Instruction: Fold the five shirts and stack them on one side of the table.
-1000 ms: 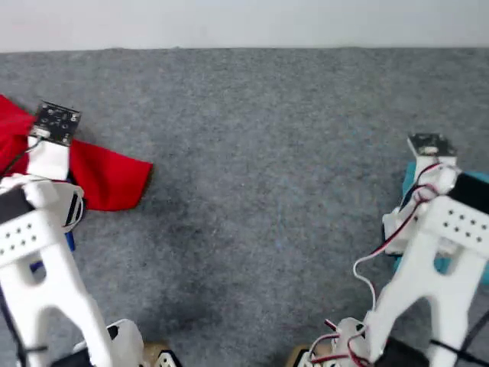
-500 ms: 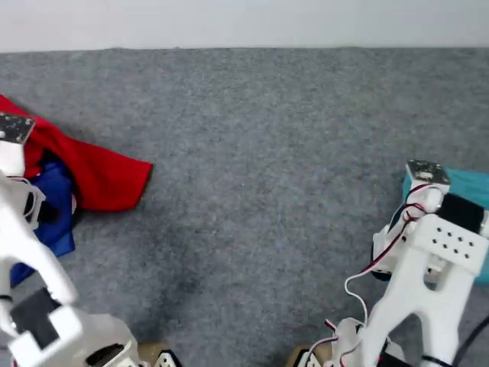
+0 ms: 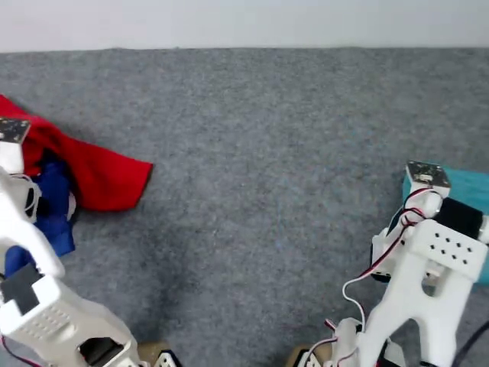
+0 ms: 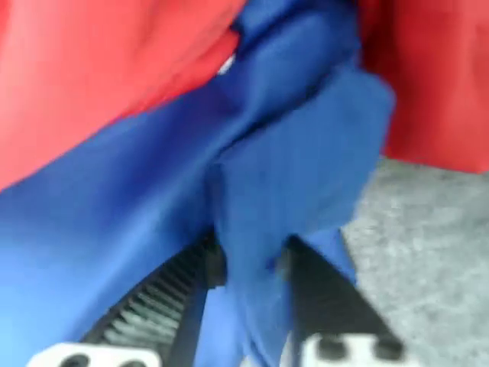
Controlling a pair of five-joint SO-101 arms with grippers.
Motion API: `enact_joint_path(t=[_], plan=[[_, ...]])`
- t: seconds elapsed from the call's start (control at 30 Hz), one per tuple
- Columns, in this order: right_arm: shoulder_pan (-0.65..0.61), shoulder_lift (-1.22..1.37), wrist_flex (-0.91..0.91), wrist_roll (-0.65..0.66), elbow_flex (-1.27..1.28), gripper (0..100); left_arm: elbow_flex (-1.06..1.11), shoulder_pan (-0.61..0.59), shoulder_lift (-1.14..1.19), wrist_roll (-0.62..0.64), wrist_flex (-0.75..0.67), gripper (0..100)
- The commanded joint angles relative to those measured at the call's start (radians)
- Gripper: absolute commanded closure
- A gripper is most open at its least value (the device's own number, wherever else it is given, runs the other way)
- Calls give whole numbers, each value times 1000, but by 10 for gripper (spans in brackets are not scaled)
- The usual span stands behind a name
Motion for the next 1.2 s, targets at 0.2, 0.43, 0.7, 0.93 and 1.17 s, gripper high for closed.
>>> enact_joint_path(t=[0.2,0.43,0.7,0.93,1.17], plan=[[-7,-28,42,-9,-6,990,-48,91,-130,14,155,987],[-7,-28,42,-9,-6,990,-45,155,-446,150,157,987],[-10,-28,42,-9,-6,990,-53,299,-813,278,169,987],[-10,-28,42,-6,-6,990,-79,434,-1062,354,29,987],[-10,-28,42,-5,-6,990,-90,618,-1143,427,-132,987]])
